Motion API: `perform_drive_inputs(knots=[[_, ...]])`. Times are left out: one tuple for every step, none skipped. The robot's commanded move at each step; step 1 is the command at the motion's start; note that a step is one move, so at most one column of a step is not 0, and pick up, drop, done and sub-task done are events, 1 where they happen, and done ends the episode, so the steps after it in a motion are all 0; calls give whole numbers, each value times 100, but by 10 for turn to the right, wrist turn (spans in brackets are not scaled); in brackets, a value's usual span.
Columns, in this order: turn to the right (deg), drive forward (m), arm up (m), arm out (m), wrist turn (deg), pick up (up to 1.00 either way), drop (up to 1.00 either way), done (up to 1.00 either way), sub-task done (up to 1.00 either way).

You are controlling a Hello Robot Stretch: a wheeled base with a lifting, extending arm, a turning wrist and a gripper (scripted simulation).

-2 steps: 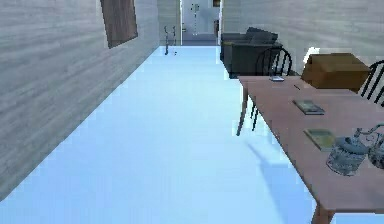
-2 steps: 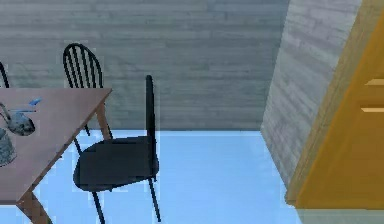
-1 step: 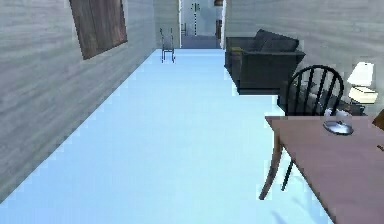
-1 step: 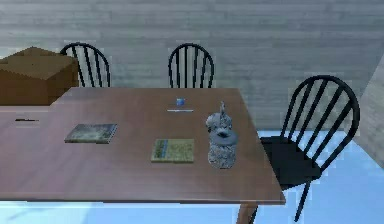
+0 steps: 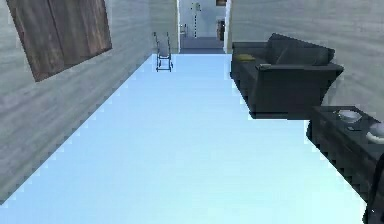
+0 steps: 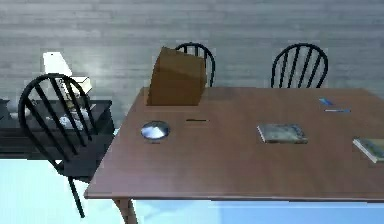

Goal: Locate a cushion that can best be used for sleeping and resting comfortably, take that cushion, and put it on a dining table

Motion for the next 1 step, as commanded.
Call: perform_drive_inputs(knots=[[0,55,0,0,0,0,0,0,0]])
